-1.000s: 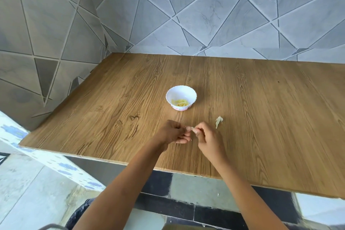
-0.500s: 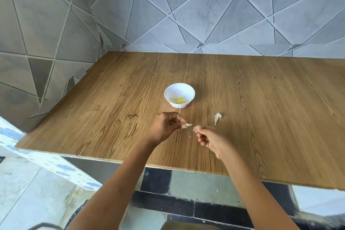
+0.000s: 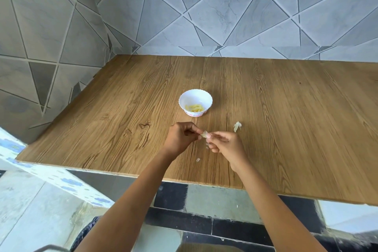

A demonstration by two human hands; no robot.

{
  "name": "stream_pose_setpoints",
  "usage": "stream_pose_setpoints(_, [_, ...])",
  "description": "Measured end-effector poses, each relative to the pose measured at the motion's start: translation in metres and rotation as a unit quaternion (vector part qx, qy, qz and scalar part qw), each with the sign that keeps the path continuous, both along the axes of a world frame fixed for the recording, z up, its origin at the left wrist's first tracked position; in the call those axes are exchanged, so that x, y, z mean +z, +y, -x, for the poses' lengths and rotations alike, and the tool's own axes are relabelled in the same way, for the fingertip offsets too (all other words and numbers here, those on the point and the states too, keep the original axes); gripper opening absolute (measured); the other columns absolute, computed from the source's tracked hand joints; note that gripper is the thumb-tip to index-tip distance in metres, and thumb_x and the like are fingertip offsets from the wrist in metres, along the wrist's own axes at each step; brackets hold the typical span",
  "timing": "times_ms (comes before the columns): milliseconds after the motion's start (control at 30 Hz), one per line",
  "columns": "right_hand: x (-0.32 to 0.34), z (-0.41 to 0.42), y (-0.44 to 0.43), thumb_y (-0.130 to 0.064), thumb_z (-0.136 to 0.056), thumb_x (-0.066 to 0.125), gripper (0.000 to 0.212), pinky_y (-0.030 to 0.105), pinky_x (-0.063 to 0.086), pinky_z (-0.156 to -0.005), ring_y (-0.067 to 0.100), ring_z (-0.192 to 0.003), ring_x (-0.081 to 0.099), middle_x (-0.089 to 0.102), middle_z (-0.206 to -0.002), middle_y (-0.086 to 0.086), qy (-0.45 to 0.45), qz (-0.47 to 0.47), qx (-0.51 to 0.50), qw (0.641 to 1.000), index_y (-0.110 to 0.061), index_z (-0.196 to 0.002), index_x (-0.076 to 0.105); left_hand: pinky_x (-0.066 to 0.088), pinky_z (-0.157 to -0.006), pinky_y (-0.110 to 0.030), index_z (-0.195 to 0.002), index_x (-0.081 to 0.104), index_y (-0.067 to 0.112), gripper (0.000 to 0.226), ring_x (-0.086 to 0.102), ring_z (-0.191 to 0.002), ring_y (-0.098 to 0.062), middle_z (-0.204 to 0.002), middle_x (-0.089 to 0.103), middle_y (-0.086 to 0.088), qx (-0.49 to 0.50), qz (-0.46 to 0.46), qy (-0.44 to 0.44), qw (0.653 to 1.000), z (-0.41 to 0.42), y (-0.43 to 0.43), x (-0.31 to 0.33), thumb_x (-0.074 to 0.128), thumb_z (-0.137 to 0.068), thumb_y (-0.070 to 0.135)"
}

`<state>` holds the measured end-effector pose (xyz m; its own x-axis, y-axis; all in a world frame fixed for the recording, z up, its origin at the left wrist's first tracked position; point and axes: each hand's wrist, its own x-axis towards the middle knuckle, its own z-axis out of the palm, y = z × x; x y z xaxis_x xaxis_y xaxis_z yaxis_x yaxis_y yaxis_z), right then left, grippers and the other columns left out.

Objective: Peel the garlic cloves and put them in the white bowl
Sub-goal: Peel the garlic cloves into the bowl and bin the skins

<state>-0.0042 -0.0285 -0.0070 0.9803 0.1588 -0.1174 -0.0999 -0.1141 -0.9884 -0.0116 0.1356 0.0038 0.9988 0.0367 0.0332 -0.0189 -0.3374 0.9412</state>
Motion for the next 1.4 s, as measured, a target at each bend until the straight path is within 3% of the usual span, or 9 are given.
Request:
stream_pose_setpoints(167, [0.006, -0.002, 0.003, -0.005, -0.087, 0.063, 0.006, 0.014, 0.051, -0.057, 0.005, -0.057, 0.061, 0.067, -0.072, 0.005, 0.092, -0.094, -0.016, 0.991, -0.001, -0.09, 0.068, 0.056, -0.07, -0.02, -0.088, 0.068, 0.003, 0.01, 0.068, -0.074, -0.009, -0.078, 0.071, -0.002, -0.01, 0.143, 0.057, 0.988, 0.004, -0.004, 0.003, 0.066, -0.083, -0.004])
stream_pose_setpoints(367, [0.003, 0.0, 0.003, -0.004, -0.089, 0.06, 0.008, 0.016, 0.054, -0.06, 0.006, -0.057, 0.062, 0.066, -0.07, 0.004, 0.133, -0.162, -0.026, 0.977, -0.005, -0.084, 0.067, 0.059, -0.071, -0.024, -0.091, 0.066, -0.002, 0.012, 0.071, -0.072, -0.016, -0.078, 0.072, -0.011, 0.024, 0.361, 0.185, 0.914, 0.005, -0.007, 0.006, 0.056, -0.086, -0.009])
stream_pose_setpoints(567, [-0.016, 0.0, 0.005, -0.005, -0.091, 0.058, 0.011, 0.024, 0.056, -0.065, 0.015, -0.068, 0.065, 0.066, -0.073, 0.003, -0.098, 0.099, -0.059, 0.989, -0.005, -0.085, 0.067, 0.054, -0.059, -0.018, -0.085, 0.066, 0.003, 0.01, 0.062, -0.065, -0.014, -0.074, 0.065, -0.01, 0.078, 0.14, 0.115, 0.98, 0.002, -0.01, 0.006, 0.062, -0.085, -0.006])
stream_pose_setpoints(833, [-0.015, -0.003, 0.002, -0.005, -0.091, 0.06, 0.009, 0.021, 0.055, -0.066, 0.009, -0.066, 0.066, 0.067, -0.073, 0.001, -0.06, 0.022, -0.057, 0.996, -0.009, -0.086, 0.067, 0.057, -0.07, -0.024, -0.088, 0.071, 0.004, 0.01, 0.065, -0.068, -0.013, -0.075, 0.068, -0.008, 0.015, 0.014, 0.097, 0.995, 0.001, -0.01, 0.007, 0.072, -0.083, 0.012])
stream_pose_setpoints(1033, [-0.003, -0.002, -0.002, -0.001, -0.092, 0.055, 0.016, 0.013, 0.051, -0.061, -0.002, -0.058, 0.061, 0.064, -0.074, 0.004, 0.002, -0.083, -0.012, 0.996, -0.012, -0.084, 0.065, 0.056, -0.07, -0.022, -0.084, 0.067, 0.007, 0.008, 0.067, -0.07, -0.011, -0.075, 0.07, -0.003, -0.011, 0.164, 0.153, 0.974, 0.001, -0.01, 0.011, 0.061, -0.09, 0.005])
stream_pose_setpoints(1167, [-0.009, -0.003, -0.002, -0.002, -0.089, 0.059, 0.009, 0.015, 0.051, -0.063, -0.001, -0.063, 0.064, 0.067, -0.076, 0.002, -0.023, -0.056, -0.029, 0.998, -0.006, -0.089, 0.067, 0.053, -0.063, -0.02, -0.083, 0.066, 0.0, 0.008, 0.062, -0.067, -0.015, -0.072, 0.067, -0.007, 0.046, 0.205, 0.163, 0.964, 0.001, -0.014, 0.009, 0.063, -0.088, 0.006])
stream_pose_setpoints(1267, [-0.013, -0.001, -0.001, -0.001, -0.087, 0.062, 0.01, 0.016, 0.053, -0.066, 0.004, -0.069, 0.068, 0.069, -0.083, 0.002, -0.009, -0.08, -0.044, 0.996, -0.005, -0.095, 0.067, 0.049, -0.064, -0.026, -0.084, 0.071, 0.001, 0.015, 0.057, -0.065, -0.013, -0.069, 0.064, -0.004, 0.071, -0.033, 0.084, 0.993, -0.002, -0.008, 0.0, 0.07, -0.084, 0.017])
stream_pose_setpoints(1333, [-0.014, -0.001, -0.002, 0.001, -0.086, 0.062, 0.011, 0.016, 0.053, -0.066, 0.005, -0.07, 0.069, 0.069, -0.084, 0.002, 0.0, -0.1, -0.044, 0.994, -0.004, -0.094, 0.067, 0.047, -0.065, -0.023, -0.087, 0.075, 0.008, 0.014, 0.058, -0.068, -0.011, -0.071, 0.066, 0.002, 0.061, -0.19, 0.044, 0.979, -0.002, -0.005, -0.001, 0.068, -0.086, 0.02])
stream_pose_setpoints(1400, [-0.013, 0.0, -0.002, 0.004, -0.085, 0.062, 0.012, 0.016, 0.053, -0.065, 0.005, -0.07, 0.069, 0.069, -0.083, 0.002, 0.005, -0.113, -0.04, 0.993, -0.003, -0.094, 0.067, 0.047, -0.065, -0.025, -0.088, 0.075, 0.009, 0.016, 0.06, -0.071, -0.013, -0.078, 0.07, 0.0, 0.054, -0.24, 0.038, 0.969, -0.001, -0.005, 0.002, 0.067, -0.087, 0.022])
